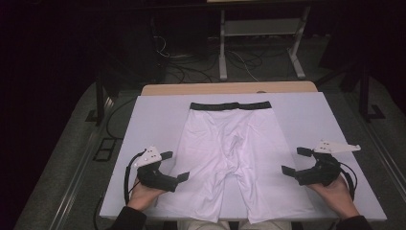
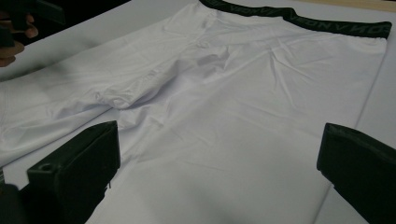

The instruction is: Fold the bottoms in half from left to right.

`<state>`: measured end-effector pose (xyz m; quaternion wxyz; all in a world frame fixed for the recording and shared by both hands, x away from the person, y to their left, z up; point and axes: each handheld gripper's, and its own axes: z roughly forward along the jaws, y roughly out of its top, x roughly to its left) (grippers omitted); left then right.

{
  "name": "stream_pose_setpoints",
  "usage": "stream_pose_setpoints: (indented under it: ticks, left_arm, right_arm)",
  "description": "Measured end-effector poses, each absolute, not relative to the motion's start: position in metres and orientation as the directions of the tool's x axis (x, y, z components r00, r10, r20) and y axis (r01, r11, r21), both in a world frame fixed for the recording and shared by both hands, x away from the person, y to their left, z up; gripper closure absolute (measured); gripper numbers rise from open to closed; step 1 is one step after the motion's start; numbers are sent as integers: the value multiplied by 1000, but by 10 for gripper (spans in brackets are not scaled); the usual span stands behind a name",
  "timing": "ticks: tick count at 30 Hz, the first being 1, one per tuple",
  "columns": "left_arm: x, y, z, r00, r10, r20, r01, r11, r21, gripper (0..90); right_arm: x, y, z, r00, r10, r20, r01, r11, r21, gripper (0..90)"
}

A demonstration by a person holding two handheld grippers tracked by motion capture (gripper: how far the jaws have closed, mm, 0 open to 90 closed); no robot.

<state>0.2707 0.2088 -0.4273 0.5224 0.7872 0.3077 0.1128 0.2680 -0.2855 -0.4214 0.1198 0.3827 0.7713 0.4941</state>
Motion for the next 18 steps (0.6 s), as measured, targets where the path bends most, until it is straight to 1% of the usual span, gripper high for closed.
stream_pose_setpoints:
  ticks: [10,18]
  left_arm:
    - [270,209,-428,782,605,-148,373,-265,889,0]
    - [270,209,-429,781,608,-144,370,-265,890,0]
  right_arm:
    - [270,-289,-413,-668,720,185,471,218,855,0]
    - [276,-282,-406,-684,706,186,485,249,838,0]
